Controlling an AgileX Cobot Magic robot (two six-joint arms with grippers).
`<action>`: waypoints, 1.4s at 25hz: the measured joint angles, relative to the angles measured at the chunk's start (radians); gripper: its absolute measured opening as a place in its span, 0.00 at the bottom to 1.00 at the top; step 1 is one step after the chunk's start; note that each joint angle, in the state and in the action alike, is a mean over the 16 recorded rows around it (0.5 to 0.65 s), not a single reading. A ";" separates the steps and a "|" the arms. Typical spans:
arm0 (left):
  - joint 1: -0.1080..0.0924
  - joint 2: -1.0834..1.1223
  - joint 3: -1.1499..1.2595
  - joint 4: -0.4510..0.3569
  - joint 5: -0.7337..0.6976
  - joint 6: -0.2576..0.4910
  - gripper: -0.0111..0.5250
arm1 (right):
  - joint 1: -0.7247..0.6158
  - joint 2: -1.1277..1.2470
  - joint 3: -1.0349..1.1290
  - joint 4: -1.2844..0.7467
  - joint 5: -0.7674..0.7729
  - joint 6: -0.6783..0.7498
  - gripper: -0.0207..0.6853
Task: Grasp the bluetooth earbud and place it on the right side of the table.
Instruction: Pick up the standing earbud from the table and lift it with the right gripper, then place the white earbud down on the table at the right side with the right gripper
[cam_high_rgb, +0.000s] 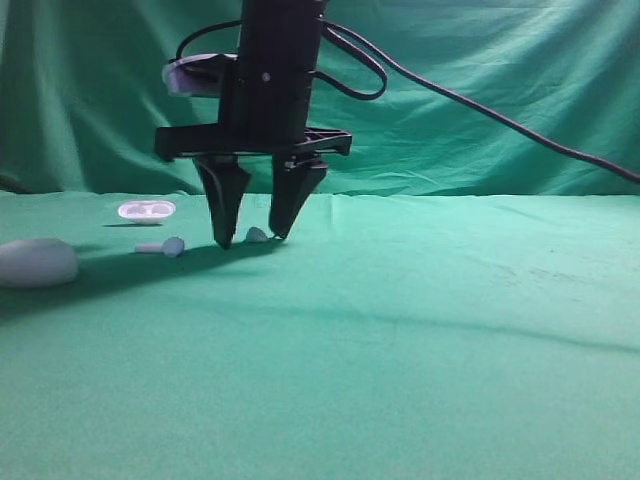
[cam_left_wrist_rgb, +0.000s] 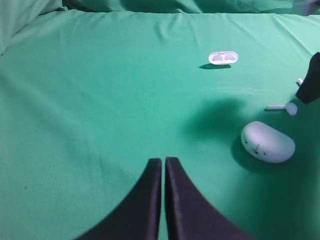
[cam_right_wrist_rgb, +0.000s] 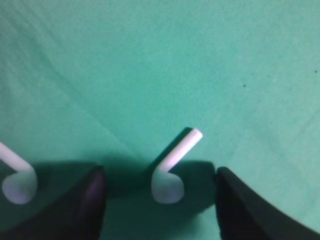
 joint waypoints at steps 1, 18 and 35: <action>0.000 0.000 0.000 0.000 0.000 0.000 0.02 | 0.000 0.001 -0.007 -0.003 0.009 0.002 0.25; 0.000 0.000 0.000 0.000 0.000 0.000 0.02 | -0.021 -0.084 -0.214 -0.024 0.225 0.075 0.21; 0.000 0.000 0.000 0.000 0.000 0.000 0.02 | -0.329 -0.527 0.418 0.034 0.134 0.087 0.21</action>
